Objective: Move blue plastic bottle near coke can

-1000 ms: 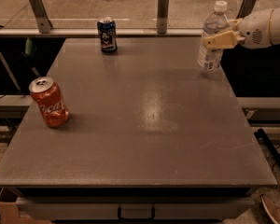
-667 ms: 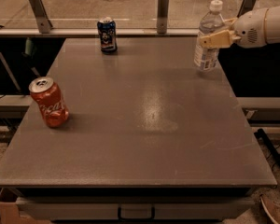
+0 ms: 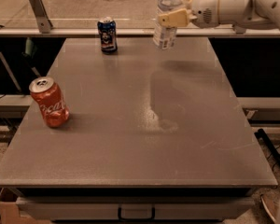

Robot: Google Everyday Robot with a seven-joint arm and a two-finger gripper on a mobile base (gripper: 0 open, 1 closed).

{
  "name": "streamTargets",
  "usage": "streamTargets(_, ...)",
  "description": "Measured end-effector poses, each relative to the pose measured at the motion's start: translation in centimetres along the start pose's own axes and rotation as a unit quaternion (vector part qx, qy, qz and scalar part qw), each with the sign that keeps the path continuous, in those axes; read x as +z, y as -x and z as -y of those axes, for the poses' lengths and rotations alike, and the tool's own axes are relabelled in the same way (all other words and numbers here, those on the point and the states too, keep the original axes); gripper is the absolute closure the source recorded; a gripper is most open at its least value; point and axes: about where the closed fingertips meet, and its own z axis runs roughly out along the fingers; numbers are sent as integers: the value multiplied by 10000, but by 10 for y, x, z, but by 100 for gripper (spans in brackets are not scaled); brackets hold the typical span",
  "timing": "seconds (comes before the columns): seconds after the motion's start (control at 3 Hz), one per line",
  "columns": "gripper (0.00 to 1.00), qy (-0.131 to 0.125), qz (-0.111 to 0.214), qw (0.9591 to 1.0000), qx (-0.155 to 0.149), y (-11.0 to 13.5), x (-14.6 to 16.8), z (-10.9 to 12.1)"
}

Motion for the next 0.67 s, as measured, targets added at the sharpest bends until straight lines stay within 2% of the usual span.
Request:
streamTargets(0.33,100,124,306,9994,51,28,53,4)
streamTargets(0.67,100,270,345,9988,235,37,80,-8)
